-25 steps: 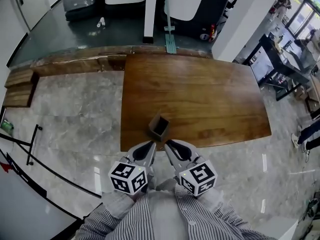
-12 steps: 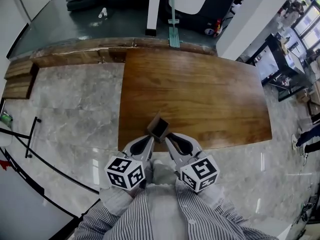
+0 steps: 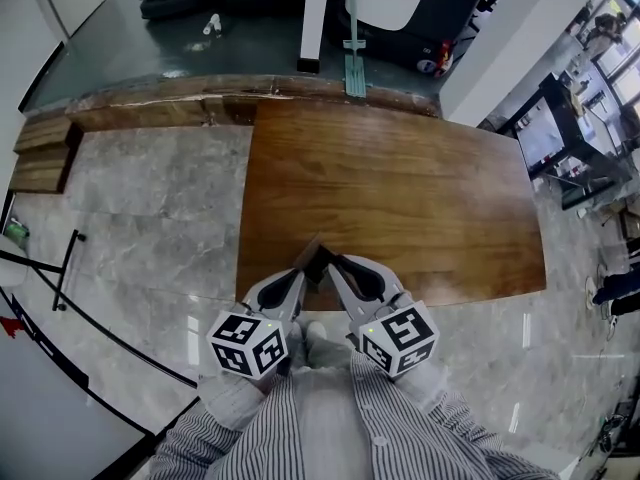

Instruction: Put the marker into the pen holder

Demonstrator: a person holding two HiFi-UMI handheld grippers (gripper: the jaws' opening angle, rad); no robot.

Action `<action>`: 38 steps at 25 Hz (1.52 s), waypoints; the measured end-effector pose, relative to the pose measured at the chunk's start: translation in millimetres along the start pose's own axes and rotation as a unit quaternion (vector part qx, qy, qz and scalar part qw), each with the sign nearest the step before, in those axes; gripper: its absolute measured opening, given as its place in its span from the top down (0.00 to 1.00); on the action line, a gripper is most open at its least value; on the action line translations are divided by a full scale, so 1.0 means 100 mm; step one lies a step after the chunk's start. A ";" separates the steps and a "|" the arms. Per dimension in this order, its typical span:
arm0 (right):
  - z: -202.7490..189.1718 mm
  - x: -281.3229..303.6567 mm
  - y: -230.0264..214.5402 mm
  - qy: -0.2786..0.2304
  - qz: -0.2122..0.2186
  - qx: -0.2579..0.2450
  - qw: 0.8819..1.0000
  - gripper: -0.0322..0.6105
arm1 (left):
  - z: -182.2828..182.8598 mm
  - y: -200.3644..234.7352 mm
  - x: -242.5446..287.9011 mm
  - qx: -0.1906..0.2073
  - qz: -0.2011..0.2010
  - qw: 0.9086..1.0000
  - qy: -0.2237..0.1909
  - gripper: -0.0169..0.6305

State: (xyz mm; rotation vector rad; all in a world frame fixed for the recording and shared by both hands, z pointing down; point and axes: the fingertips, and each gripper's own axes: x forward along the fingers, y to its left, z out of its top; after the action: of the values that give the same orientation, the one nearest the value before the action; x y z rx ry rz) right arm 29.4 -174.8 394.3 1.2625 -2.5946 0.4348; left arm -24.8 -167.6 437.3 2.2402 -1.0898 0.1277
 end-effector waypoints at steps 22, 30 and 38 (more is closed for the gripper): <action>-0.73 0.52 -0.16 0.081 0.011 0.041 0.996 0.88 | -0.49 0.34 0.09 -0.053 0.024 0.997 0.046 0.96; -0.80 0.60 -0.17 0.086 0.010 0.040 0.995 0.88 | -0.51 0.41 0.17 -0.067 0.018 0.997 0.045 0.96; -0.80 0.63 -0.19 0.086 -0.015 0.011 0.996 0.86 | -0.49 0.49 0.17 -0.077 0.019 0.996 0.044 0.96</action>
State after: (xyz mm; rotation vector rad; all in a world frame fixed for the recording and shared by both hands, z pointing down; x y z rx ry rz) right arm 12.1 -203.4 492.7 1.2128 -2.4306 0.5426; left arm -40.7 -172.7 506.9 2.0594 -1.0576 0.1524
